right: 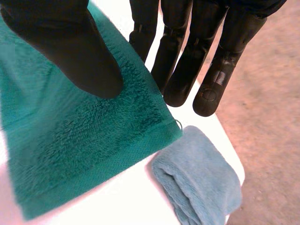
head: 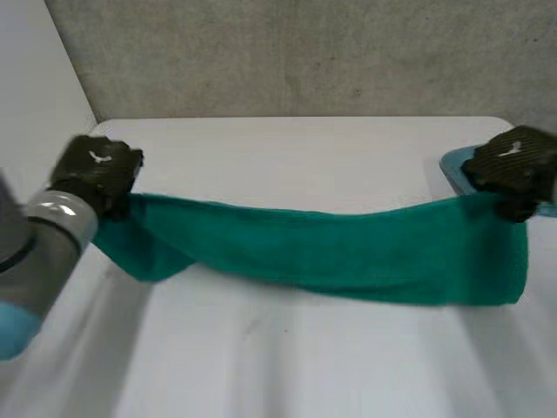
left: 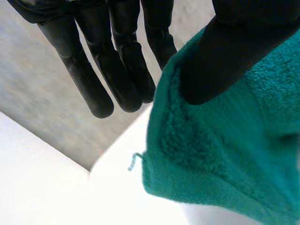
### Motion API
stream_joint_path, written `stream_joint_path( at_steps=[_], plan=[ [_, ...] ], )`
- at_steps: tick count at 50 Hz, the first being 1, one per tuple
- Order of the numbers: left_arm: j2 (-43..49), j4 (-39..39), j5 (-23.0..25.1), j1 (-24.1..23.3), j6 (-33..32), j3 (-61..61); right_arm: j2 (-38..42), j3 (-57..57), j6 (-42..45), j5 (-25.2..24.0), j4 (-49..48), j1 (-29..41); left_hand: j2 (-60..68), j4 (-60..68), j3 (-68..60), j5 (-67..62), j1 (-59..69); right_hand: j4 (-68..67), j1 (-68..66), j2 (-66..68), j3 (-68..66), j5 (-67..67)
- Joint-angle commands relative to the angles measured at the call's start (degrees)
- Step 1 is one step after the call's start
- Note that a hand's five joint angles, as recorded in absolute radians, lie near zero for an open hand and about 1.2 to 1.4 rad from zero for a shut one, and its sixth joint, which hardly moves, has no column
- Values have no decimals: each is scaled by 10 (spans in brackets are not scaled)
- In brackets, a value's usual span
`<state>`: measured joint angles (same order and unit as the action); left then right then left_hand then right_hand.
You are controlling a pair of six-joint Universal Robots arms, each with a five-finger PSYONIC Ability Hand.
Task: Fold the laundry.
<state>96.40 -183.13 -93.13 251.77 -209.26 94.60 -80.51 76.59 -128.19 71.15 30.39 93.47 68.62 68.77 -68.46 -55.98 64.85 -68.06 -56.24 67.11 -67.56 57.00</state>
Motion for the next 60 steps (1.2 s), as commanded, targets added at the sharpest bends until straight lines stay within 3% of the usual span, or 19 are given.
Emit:
stream_joint_path(
  at_steps=[1, 9, 13, 16, 21, 31, 37, 44, 50, 54, 60],
  plan=[
    [165, -1, -3, 1, -58, -131, 159, -115, 2, 106, -48, 86, 114, 112, -115, -140, 152, -119, -238, 129, -124, 130],
    [251, -36, -4, 0, -73, -348, 265, -327, -11, 127, -165, 102, 114, 112, -115, -140, 152, -119, -238, 129, -124, 130],
    [256, -98, -6, 0, -69, -449, 289, -460, -25, 150, -278, 128, 114, 112, -115, -140, 152, -119, -238, 129, -124, 130],
    [251, -176, -15, 0, -67, -486, 284, -482, -39, 155, -347, 139, 114, 112, -115, -140, 152, -119, -238, 129, -124, 130],
    [220, -260, -41, -1, -51, -467, 239, -430, -80, 158, -441, 140, 114, 112, -115, -140, 152, -119, -238, 129, -124, 130],
    [177, -239, -37, 3, -8, -262, 191, -211, -88, 144, -440, 137, 114, 112, -115, -140, 152, -119, -238, 129, -124, 130],
    [179, -220, -37, 10, -6, -143, 189, -85, -87, 107, -438, 136, 114, 112, -115, -140, 152, -119, -238, 129, -124, 130],
    [195, -182, -34, 6, -15, -24, 236, -1, -73, 87, -395, 136, 114, 112, -115, -140, 152, -119, -238, 129, -124, 130],
    [167, -116, -31, 4, -22, 40, 230, 10, -58, 87, -256, 134, 114, 112, -115, -140, 152, -119, -238, 129, -124, 130],
    [119, -43, -30, 11, -59, 78, 211, 19, -49, 86, -152, 131, 114, 112, -115, -140, 152, -119, -238, 129, -124, 130],
    [3, 65, -28, 27, -132, 154, 102, 97, 25, 89, 5, 100, 114, 112, -115, -140, 152, -119, -238, 129, -124, 130]
  ],
)
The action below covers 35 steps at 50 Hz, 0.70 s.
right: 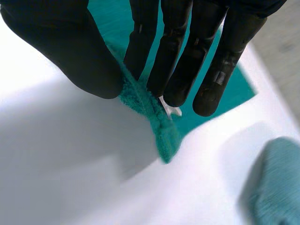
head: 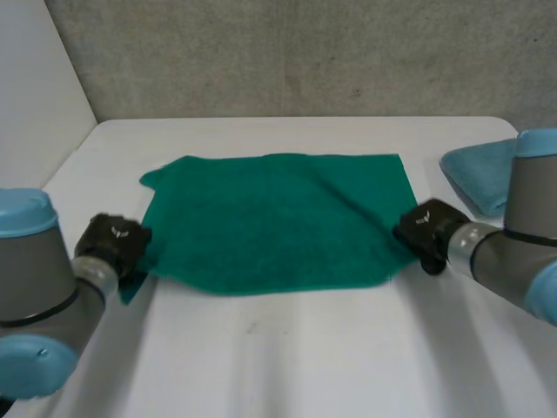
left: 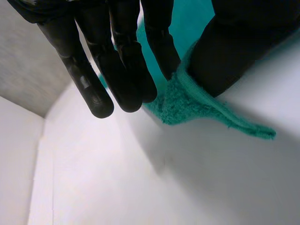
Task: Fold the laundry.
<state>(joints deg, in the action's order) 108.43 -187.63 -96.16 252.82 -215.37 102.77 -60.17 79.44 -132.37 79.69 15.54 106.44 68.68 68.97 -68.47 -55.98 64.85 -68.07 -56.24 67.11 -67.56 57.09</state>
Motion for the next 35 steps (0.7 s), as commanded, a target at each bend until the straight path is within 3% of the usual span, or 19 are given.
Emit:
stream_joint_path(
  at_steps=[1, 5, 10, 13, 20, 26, 35],
  plan=[
    [-132, 117, 4, 18, -75, 80, -118, 83, 81, 4, 166, -38, 113, 110, -115, -140, 152, -119, -238, 129, -124, 129],
    [-197, 135, 31, 29, -94, 105, -181, 130, 136, -2, 204, -66, 113, 110, -115, -140, 152, -119, -238, 129, -124, 129],
    [-210, 130, 60, 34, -97, 114, -198, 143, 121, -12, 145, -64, 113, 110, -115, -140, 152, -119, -238, 129, -124, 129],
    [-163, 107, 63, 33, -93, 102, -189, 143, 108, -11, 120, -62, 113, 110, -115, -140, 152, -119, -238, 129, -124, 129],
    [14, 23, 47, 27, -102, 5, -73, 89, 98, 14, 48, -50, 113, 110, -115, -140, 152, -119, -238, 129, -124, 129],
    [110, -26, 5, 26, -101, -173, 15, -66, 97, 75, -1, -12, 113, 110, -115, -140, 152, -119, -238, 129, -124, 129],
    [120, -74, -9, 14, -89, -488, 52, -406, 41, 78, -117, 16, 113, 110, -115, -140, 152, -119, -238, 129, -124, 129]
  ],
)
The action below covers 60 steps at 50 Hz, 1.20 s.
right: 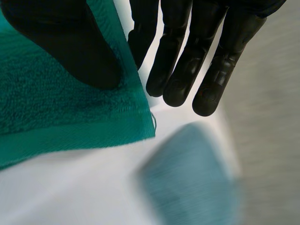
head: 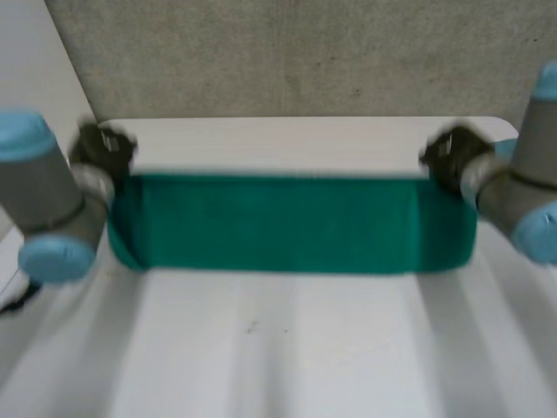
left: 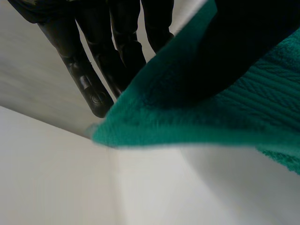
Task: Fold the laundry.
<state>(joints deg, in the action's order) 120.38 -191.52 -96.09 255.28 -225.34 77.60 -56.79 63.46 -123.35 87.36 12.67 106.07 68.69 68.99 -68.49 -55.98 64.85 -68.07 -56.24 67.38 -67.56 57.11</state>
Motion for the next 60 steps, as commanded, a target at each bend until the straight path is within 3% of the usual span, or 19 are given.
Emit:
stream_joint_path(
  at_steps=[1, 4, 9, 19, 26, 33, 38, 42, 49, 52, 53, 56, 60],
  plan=[
    [-1, -43, -10, -14, 11, -257, 18, -270, -60, 1, -106, 19, 113, 110, -115, -140, 151, -119, -238, 126, -124, 129],
    [-7, -86, -10, -29, 28, -305, 11, -327, -108, -1, -171, 20, 113, 110, -115, -140, 151, -119, -238, 126, -124, 129],
    [-70, -143, -12, -28, 88, -272, -32, -279, -158, 0, -230, 19, 113, 110, -115, -140, 151, -119, -238, 126, -124, 129],
    [-83, -141, 20, -5, 106, -46, -53, -46, -159, -51, -221, 13, 113, 110, -115, -140, 151, -119, -238, 126, -124, 129],
    [-66, -141, 28, -2, 111, 86, -36, 62, -153, -56, -215, 19, 113, 110, -115, -140, 151, -119, -238, 126, -124, 129],
    [-11, -134, 29, -19, 98, 168, 13, 129, -81, -52, -126, 19, 113, 110, -115, -140, 151, -119, -238, 126, -124, 129],
    [-33, -80, 28, -26, 42, 221, 5, 144, -66, -47, -13, 12, 113, 110, -115, -140, 151, -119, -238, 126, -124, 129],
    [-110, -6, 23, -21, -3, 269, -32, 177, -59, -49, 96, 12, 113, 110, -115, -140, 151, -119, -238, 126, -124, 129],
    [-264, 196, 30, -15, -52, 377, -207, 311, 49, -48, 224, -45, 113, 110, -115, -140, 151, -119, -238, 126, -124, 129],
    [-297, 203, 44, -12, -103, 414, -261, 354, 122, -56, 240, -84, 113, 110, -115, -140, 151, -119, -238, 126, -124, 129],
    [-304, 191, 53, -10, -147, 428, -263, 357, 125, -57, 239, -89, 113, 110, -115, -140, 151, -119, -238, 126, -124, 129],
    [-300, 147, 58, 1, -190, 425, -260, 359, 113, -64, 222, -94, 113, 110, -115, -140, 151, -119, -238, 126, -124, 129],
    [-237, 60, 54, 9, -187, 379, -200, 334, 76, -62, 152, -89, 113, 110, -115, -140, 151, -119, -238, 126, -124, 129]
  ],
)
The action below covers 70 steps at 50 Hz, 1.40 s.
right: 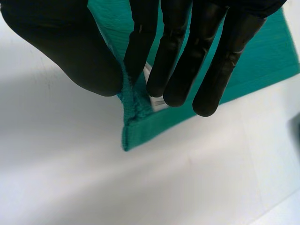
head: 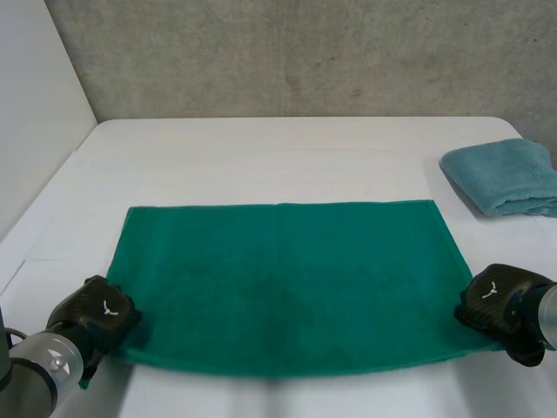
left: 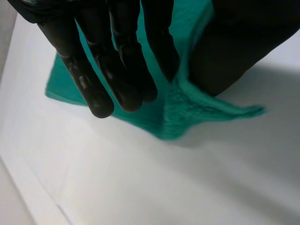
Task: Fold the laundry.
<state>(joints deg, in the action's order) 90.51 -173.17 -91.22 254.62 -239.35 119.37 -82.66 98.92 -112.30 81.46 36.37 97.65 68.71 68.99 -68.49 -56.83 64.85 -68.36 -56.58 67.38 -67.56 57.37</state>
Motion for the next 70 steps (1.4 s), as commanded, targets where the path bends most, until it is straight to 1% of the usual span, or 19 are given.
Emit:
stream_joint_path(
  at_steps=[1, 12, 18, 29, 31, 32, 33, 35, 39, 43, 44, 48, 52, 53, 55, 57, 60, 64, 70],
  plan=[
    [76, -138, 4, 11, -42, -54, 73, -30, -41, -1, -100, -3, 113, 110, -115, -132, 151, -116, -234, 126, -124, 126],
    [286, -266, 1, -4, 57, -278, 225, -189, -85, 45, -291, 53, 113, 110, -115, -132, 151, -116, -234, 126, -124, 126],
    [378, -318, -23, -11, 58, -392, 320, -300, -86, 48, -368, 76, 113, 110, -115, -132, 151, -116, -234, 126, -124, 126],
    [508, -318, -37, -24, 58, -552, 492, -502, -80, 55, -409, 97, 113, 110, -115, -132, 151, -116, -234, 126, -124, 126],
    [524, -314, -42, -29, 57, -572, 513, -526, -86, 62, -407, 97, -222, -225, 220, 203, -183, 235, 117, -225, 227, -225],
    [527, -313, -48, -32, 57, -575, 516, -528, -86, 63, -407, 97, -371, -374, 369, 353, -333, 501, 383, -491, 493, -491],
    [530, -310, -62, -37, 56, -577, 517, -529, -90, 67, -407, 97, -587, -590, 585, 568, -549, 584, 466, -574, 576, -574],
    [529, -307, -79, -41, 56, -577, 508, -528, -101, 70, -407, 97, -582, -585, 580, 563, -543, 584, 466, -574, 576, -574],
    [522, -304, -104, -55, 59, -560, 453, -497, -183, 71, -398, 90, -587, -590, 585, 568, -549, 584, 466, -574, 576, -574],
    [471, -289, -108, -61, 66, -515, 360, -431, -282, 61, -373, 88, -587, -590, 585, 568, -549, 584, 466, -574, 576, -574],
    [457, -284, -108, -61, 70, -505, 326, -400, -313, 47, -356, 86, -587, -590, 585, 568, -549, 584, 466, -574, 576, -574],
    [401, -250, -108, -65, 115, -447, 263, -313, -352, -7, -304, 53, -583, -586, 581, 565, -545, 584, 466, -574, 576, -574],
    [346, -214, -104, -73, 204, -399, 229, -222, -358, -59, -272, 4, -568, -571, 566, 549, -530, 584, 466, -574, 576, -574],
    [329, -201, -99, -74, 241, -381, 225, -205, -359, -67, -272, -4, -561, -564, 559, 543, -523, 584, 466, -574, 576, -574],
    [313, -190, -93, -74, 275, -365, 223, -175, -360, -82, -278, -15, -558, -561, 556, 539, -519, 584, 466, -574, 576, -574],
    [295, -179, -82, -74, 316, -344, 223, -137, -358, -96, -298, -28, -555, -557, 553, 536, -516, 529, 411, -519, 521, -519],
    [273, -176, -60, -71, 348, -313, 223, -98, -352, -98, -334, -42, -553, -556, 551, 534, -514, 499, 381, -489, 491, -489],
    [255, -176, -41, -69, 356, -280, 225, -73, -351, -104, -372, -61, -551, -554, 549, 533, -513, 410, 292, -400, 402, -400],
    [251, -183, -39, -71, 356, -263, 239, -72, -351, -103, -399, -65, -551, -554, 549, 533, -513, 341, 223, -331, 333, -331]
  ],
)
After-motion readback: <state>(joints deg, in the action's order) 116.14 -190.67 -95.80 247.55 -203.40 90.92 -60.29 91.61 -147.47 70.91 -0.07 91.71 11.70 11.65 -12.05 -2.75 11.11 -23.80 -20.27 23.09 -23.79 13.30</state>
